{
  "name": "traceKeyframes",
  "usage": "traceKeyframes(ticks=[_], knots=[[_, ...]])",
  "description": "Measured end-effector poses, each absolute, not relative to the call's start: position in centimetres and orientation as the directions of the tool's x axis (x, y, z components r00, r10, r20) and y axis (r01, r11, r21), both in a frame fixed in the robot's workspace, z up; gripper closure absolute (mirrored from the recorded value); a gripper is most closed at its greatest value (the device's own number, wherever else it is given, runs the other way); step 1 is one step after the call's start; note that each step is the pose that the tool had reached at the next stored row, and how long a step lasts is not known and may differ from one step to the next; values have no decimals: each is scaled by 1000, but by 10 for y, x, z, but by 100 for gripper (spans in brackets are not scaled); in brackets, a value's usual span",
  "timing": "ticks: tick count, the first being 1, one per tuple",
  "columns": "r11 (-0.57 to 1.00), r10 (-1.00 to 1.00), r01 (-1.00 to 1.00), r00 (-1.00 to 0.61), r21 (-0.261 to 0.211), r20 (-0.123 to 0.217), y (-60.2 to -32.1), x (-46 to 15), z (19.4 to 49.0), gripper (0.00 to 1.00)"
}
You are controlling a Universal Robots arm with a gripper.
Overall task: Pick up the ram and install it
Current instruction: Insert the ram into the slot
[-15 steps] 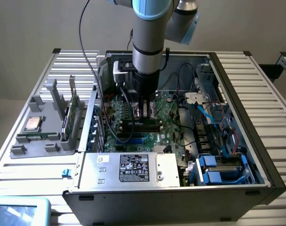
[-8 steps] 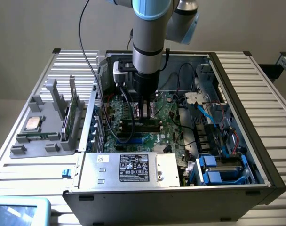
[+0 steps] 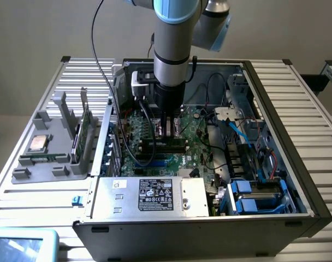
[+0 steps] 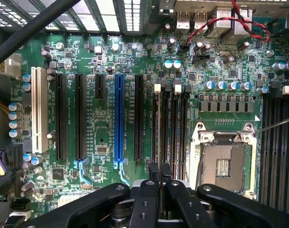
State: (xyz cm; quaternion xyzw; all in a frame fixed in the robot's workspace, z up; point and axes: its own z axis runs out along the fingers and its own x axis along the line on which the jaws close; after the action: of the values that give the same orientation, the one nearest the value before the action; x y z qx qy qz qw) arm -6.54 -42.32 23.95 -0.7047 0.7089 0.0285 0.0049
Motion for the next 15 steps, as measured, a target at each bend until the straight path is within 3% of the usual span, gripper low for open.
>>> traceKeyframes(ticks=[15], knots=[[5,-999,-999,-7,33,-47,-425,-65,237,89]])
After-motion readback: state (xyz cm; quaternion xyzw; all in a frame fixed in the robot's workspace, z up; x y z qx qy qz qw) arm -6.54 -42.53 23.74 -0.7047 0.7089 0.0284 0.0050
